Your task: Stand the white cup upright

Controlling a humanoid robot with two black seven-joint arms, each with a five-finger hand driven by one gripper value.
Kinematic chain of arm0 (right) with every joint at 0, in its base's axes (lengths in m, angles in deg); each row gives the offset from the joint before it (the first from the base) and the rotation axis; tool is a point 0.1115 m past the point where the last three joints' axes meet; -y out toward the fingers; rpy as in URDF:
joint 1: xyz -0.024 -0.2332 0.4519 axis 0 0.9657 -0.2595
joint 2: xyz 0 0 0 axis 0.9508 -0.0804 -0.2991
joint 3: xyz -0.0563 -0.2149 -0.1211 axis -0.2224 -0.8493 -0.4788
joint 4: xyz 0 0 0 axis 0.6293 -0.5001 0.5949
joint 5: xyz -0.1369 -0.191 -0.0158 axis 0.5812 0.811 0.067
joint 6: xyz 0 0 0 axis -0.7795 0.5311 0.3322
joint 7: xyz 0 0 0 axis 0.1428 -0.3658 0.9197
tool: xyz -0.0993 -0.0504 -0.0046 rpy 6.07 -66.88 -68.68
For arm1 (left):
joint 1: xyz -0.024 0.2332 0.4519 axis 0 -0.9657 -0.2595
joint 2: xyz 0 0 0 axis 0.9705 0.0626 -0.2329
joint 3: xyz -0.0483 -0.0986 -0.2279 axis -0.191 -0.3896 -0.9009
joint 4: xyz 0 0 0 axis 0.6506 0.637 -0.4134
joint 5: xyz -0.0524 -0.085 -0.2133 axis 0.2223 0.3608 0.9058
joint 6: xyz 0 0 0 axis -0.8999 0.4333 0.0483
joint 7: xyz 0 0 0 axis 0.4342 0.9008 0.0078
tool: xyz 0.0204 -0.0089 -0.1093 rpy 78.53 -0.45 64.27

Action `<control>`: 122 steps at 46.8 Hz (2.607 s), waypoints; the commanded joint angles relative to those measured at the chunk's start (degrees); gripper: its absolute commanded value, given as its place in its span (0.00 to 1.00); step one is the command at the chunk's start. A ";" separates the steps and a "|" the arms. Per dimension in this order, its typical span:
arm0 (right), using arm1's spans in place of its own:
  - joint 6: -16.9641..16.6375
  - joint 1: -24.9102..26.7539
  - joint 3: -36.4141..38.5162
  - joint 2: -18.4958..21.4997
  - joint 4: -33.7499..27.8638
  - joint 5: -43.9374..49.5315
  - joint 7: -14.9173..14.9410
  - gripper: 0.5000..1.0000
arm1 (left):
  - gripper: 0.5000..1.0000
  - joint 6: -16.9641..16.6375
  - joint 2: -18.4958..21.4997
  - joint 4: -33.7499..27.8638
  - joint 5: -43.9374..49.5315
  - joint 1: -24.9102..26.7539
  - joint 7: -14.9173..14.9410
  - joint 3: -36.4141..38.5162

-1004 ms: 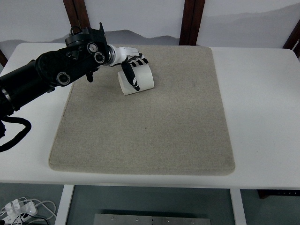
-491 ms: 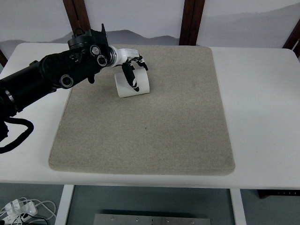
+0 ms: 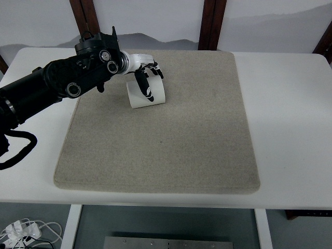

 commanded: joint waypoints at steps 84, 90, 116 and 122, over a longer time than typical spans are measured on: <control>0.00 0.00 0.00 0.00 0.00 0.00 0.03 0.90 | 0.00 1.17 3.25 -0.11 9.20 -1.21 -16.26 -13.57; 0.00 0.00 0.00 0.00 0.00 0.00 0.03 0.90 | 0.00 1.00 3.96 -0.02 12.10 -2.26 -19.78 -13.93; 0.00 0.00 0.00 0.00 0.00 0.00 0.03 0.90 | 0.00 0.38 5.10 3.67 16.32 -8.24 -35.34 -14.10; 0.00 0.00 0.00 0.00 0.00 0.00 0.03 0.90 | 0.00 -1.20 5.01 5.60 16.32 -9.65 -39.03 -14.28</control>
